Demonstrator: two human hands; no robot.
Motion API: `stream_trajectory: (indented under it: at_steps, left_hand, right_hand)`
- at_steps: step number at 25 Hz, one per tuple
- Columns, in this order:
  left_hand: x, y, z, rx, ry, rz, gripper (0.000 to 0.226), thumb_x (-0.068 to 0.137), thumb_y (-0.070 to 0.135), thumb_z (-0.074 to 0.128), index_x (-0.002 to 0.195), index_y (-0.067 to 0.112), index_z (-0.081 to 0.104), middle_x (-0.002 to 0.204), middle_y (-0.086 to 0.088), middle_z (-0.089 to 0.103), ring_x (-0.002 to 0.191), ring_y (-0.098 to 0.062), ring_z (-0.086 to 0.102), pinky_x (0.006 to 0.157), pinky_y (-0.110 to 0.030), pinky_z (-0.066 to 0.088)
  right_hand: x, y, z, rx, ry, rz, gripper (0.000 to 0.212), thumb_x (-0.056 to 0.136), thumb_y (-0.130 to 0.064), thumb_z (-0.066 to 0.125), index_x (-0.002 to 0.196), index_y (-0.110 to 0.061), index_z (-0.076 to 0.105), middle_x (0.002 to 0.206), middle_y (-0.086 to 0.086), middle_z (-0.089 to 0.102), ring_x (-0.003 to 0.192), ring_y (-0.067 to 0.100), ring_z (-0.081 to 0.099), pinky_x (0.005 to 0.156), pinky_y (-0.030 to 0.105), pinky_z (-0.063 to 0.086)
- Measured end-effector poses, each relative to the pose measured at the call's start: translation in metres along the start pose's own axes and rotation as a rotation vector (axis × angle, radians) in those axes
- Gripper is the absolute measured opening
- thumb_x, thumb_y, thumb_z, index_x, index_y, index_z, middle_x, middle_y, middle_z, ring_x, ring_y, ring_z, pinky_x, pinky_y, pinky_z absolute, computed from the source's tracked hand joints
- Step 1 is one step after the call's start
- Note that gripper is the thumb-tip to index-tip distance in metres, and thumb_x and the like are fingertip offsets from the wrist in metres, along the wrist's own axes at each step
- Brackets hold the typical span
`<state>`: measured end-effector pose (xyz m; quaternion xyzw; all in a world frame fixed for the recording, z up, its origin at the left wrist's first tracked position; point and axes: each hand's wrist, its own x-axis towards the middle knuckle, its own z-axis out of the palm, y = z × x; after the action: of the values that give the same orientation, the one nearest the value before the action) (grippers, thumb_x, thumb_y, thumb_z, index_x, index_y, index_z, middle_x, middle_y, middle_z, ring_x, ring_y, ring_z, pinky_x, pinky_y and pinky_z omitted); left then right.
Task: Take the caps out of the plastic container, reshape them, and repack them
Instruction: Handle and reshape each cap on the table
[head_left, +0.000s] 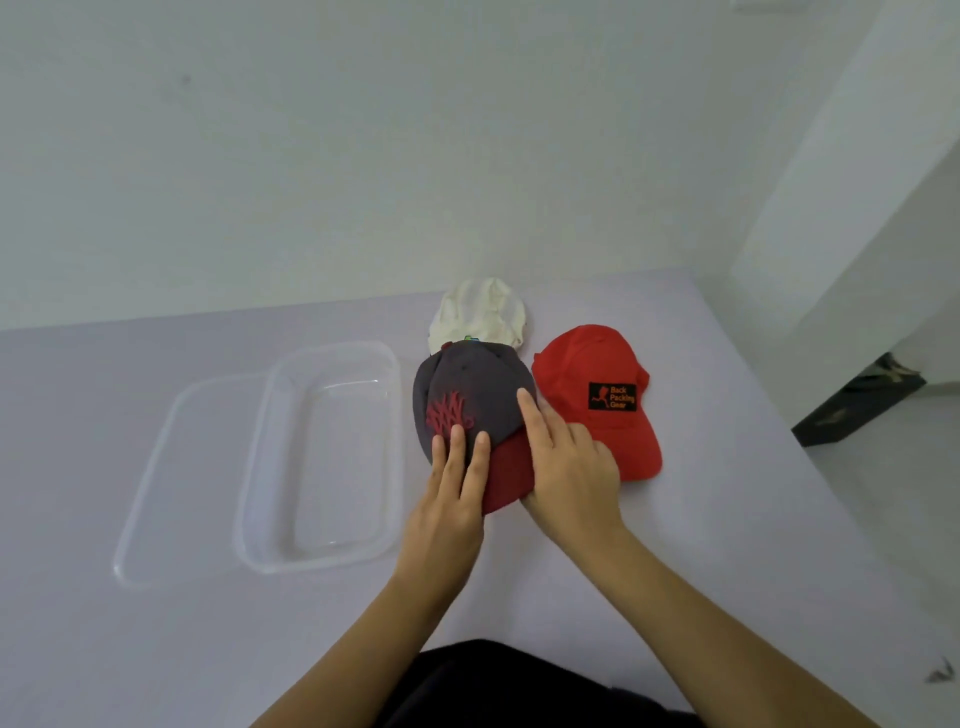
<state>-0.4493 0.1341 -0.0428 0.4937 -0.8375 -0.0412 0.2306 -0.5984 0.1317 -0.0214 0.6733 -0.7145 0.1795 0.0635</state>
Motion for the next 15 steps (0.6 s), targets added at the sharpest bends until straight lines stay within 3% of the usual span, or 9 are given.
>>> stream_trajectory:
  at_steps: [2,5,7,9,12,15]
  left_hand:
    - [0.008,0.0,-0.009,-0.003,0.08,0.06,0.083,0.067,-0.015,0.072,0.137,0.005,0.035,0.138,-0.025,0.049,0.123,-0.045,0.048,0.053,-0.028,0.057]
    - [0.015,0.007,-0.01,-0.064,0.23,0.062,0.057,0.083,-0.008,0.049,0.137,0.005,0.035,0.138,-0.024,0.049,0.125,-0.043,0.047,0.069,-0.03,0.057]
    - [0.014,0.009,-0.006,-0.096,0.27,0.057,0.055,0.083,-0.005,0.038,0.137,0.005,0.035,0.137,-0.025,0.05,0.126,-0.043,0.043,0.079,-0.029,0.054]
    - [0.009,0.007,0.0,-0.08,0.215,0.07,0.067,0.076,-0.016,0.053,0.137,0.005,0.035,0.137,-0.024,0.05,0.126,-0.043,0.044,0.072,-0.031,0.057]
    - [0.005,0.006,0.003,-0.076,0.102,0.06,0.088,0.06,-0.02,0.073,0.136,0.005,0.035,0.135,-0.024,0.052,0.121,-0.045,0.05,0.057,-0.03,0.058]
    - [0.007,0.012,-0.001,-0.117,0.14,0.048,0.082,0.065,-0.02,0.07,0.136,0.003,0.035,0.136,-0.025,0.051,0.123,-0.045,0.047,0.069,-0.032,0.058]
  right_hand:
    - [0.011,-0.001,-0.014,-0.008,0.047,-0.079,0.054,0.071,-0.017,0.062,0.125,-0.009,0.058,0.112,0.01,0.07,0.078,0.024,0.067,0.056,0.029,0.053]
    - [0.014,-0.003,-0.021,0.204,-0.024,-0.081,0.042,0.077,-0.029,0.047,0.105,-0.007,0.069,0.082,0.006,0.075,0.062,0.023,0.069,0.047,0.025,0.051]
    - [0.011,-0.004,-0.022,0.308,-0.097,-0.063,0.039,0.079,-0.031,0.05,0.104,-0.007,0.069,0.076,0.007,0.074,0.06,0.025,0.068,0.048,0.028,0.052]
    - [0.007,-0.004,-0.021,0.233,-0.112,-0.065,0.04,0.072,-0.018,0.068,0.109,-0.004,0.066,0.083,0.01,0.074,0.067,0.028,0.07,0.052,0.031,0.055]
    - [0.007,-0.006,-0.021,0.029,-0.08,-0.11,0.068,0.049,-0.002,0.085,0.114,0.003,0.064,0.103,0.015,0.072,0.093,0.028,0.071,0.075,0.033,0.057]
    - [0.003,-0.013,-0.025,0.223,-0.143,-0.055,0.058,0.077,-0.008,0.07,0.131,-0.002,0.05,0.118,0.013,0.067,0.102,0.029,0.067,0.082,0.033,0.053]
